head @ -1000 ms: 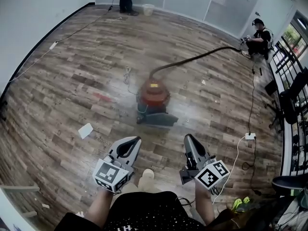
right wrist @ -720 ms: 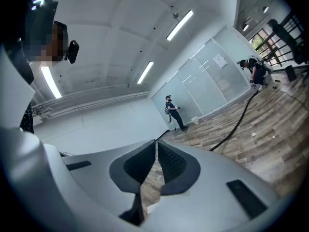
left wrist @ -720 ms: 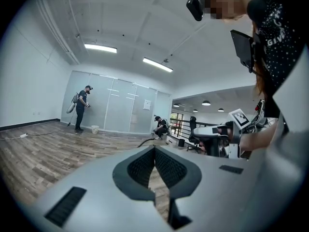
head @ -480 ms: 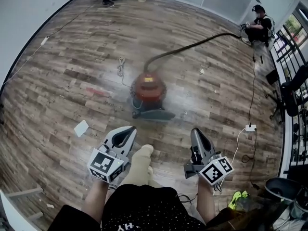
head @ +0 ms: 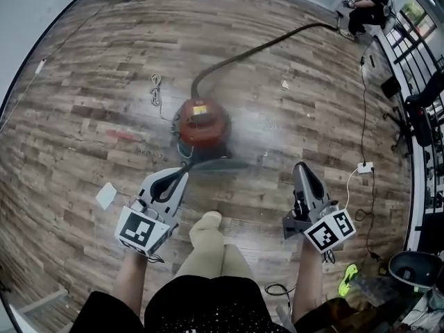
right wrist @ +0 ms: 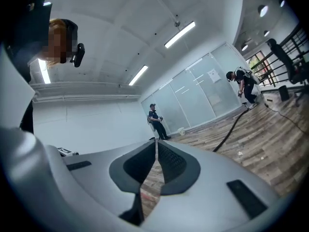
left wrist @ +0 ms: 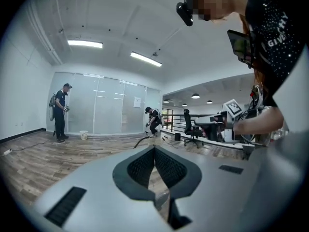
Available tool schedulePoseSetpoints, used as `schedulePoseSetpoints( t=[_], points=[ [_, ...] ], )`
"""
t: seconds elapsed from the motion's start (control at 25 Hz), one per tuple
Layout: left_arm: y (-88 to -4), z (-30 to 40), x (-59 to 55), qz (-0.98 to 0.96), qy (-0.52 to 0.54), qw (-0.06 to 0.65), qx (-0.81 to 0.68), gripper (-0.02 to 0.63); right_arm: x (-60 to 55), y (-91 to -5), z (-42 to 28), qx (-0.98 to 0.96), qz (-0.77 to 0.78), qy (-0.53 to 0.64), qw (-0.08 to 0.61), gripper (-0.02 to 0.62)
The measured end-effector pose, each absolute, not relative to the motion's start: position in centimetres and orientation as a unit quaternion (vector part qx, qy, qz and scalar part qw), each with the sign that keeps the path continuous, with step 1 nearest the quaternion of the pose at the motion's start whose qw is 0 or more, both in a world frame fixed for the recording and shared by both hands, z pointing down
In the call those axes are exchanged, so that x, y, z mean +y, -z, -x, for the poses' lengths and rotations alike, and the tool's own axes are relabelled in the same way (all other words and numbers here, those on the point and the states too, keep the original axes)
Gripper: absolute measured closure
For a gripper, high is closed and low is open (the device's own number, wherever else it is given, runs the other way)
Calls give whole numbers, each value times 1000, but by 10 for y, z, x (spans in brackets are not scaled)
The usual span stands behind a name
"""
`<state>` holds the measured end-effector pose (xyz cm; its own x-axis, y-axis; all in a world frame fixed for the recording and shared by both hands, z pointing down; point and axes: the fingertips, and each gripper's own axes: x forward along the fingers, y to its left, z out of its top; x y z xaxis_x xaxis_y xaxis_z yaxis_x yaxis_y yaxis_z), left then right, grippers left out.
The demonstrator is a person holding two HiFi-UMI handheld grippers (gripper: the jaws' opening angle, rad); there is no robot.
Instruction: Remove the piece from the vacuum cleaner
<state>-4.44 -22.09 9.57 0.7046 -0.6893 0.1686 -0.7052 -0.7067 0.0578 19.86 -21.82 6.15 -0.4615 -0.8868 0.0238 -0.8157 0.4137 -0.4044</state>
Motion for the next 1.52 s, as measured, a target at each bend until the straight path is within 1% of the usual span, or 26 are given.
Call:
schedulePoseSetpoints(
  t=[0.16, 0.32, 0.48, 0.56, 0.68, 0.76, 0.88, 1.04, 1.08, 1.16, 1.2, 1.28, 1.4, 1.52],
  points=[
    [-149, 42, -241, -922, -83, 39, -375, 597, -239, -112, -202, 835, 518, 164, 85, 583],
    [-211, 36, -253, -923, -71, 54, -375, 597, -252, -181, -207, 834, 516, 173, 87, 583],
    [-291, 31, -262, -924, -64, 67, -370, 597, -268, -259, -208, 843, 504, 167, 91, 583],
    [-331, 30, -268, -924, -46, 84, -371, 597, -275, -302, -207, 849, 497, 159, 86, 583],
    [-386, 31, -278, -922, 10, 108, -371, 597, -280, -364, -209, 857, 486, 147, 85, 583],
    [-422, 33, -287, -921, 31, 103, -375, 597, -284, -398, -213, 860, 481, 138, 96, 583],
    [-471, 31, -291, -927, 19, 76, -368, 597, -289, -448, -219, 859, 486, 128, 98, 580],
    [-506, 36, -296, -931, 30, 31, -362, 595, -287, -499, -219, 868, 482, 111, 49, 470],
    [-508, 40, -298, -930, 40, 23, -364, 574, -287, -509, -220, 870, 480, 108, 39, 440],
    [-515, 45, -300, -931, 46, 16, -362, 430, -289, -526, -223, 871, 479, 107, 22, 398],
    [-522, 46, -301, -931, 36, 16, -362, 399, -291, -534, -225, 871, 478, 109, 14, 380],
    [-543, 47, -303, -931, 1, 18, -364, 376, -295, -548, -224, 874, 472, 113, -1, 366],
    [-568, 42, -309, -929, -37, 34, -366, 376, -309, -562, -217, 880, 463, 104, -32, 365],
    [-579, 30, -311, -930, -53, 41, -362, 377, -321, -564, -205, 889, 445, 81, -68, 367]
  ],
)
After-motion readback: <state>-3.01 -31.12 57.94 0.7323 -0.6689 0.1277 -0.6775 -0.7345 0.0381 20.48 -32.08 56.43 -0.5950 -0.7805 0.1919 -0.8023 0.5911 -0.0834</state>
